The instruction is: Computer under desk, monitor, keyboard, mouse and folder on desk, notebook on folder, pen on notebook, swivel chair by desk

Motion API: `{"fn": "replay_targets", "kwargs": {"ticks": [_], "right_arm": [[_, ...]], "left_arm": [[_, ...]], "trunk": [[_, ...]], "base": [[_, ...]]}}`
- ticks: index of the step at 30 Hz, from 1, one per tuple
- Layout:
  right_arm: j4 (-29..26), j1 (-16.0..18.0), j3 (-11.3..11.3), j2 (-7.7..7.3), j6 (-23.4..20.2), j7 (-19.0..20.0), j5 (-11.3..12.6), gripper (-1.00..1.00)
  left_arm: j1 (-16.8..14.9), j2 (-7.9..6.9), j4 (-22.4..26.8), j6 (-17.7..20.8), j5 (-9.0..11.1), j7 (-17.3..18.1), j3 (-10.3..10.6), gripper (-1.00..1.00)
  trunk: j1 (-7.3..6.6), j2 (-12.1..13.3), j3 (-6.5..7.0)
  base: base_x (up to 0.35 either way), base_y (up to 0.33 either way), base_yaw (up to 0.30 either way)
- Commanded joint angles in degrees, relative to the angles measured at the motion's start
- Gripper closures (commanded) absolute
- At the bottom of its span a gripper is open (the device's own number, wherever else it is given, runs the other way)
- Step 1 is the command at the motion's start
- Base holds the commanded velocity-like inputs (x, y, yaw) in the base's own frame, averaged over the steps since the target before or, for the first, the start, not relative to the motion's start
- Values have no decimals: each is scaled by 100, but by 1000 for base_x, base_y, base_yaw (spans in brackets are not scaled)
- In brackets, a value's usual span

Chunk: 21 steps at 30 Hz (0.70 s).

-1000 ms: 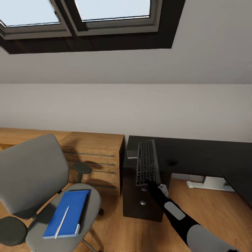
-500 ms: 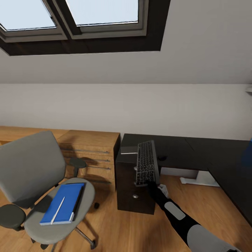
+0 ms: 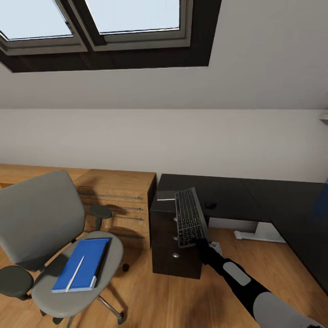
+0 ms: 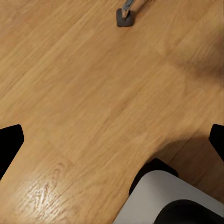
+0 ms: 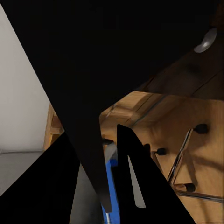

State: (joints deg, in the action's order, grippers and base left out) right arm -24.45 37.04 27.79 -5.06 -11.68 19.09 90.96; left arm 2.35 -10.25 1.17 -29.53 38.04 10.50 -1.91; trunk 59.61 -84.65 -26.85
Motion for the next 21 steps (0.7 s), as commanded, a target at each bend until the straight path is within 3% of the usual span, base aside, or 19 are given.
{"fn": "replay_targets", "kwargs": {"ticks": [1, 5, 10, 15, 19, 21], "right_arm": [[-41, 5, 32, -29, -30, 16, 54, 100], [-253, 5, 33, -152, -62, 16, 53, 100], [-370, 5, 33, -303, -138, 20, 61, 100], [-751, 5, 36, -684, -751, 10, 61, 100], [-909, 5, 35, -872, -993, -18, 29, 100], [-1080, 5, 40, -979, -1044, -102, -225, 100]], "left_arm": [[2, 8, 6, 1, 45, 57, -23, -100], [2, 167, 6, 0, 45, 64, -21, -100], [2, 211, 6, 0, 46, 66, -26, -100], [2, 220, 6, 3, 46, 68, -22, -100], [2, 224, 6, 4, 41, 74, -14, -100], [2, 225, 8, 11, 44, 75, -13, -100]], "trunk": [[0, -3, -5], [-66, 117, 49], [-176, 318, 139], [-285, 519, 229], [-373, 679, 300], [-417, 759, 336]], "base": [[0, 0, 0], [0, 0, 0], [0, 0, 0], [0, 0, 0], [0, 0, 0], [0, 0, 0]]}}
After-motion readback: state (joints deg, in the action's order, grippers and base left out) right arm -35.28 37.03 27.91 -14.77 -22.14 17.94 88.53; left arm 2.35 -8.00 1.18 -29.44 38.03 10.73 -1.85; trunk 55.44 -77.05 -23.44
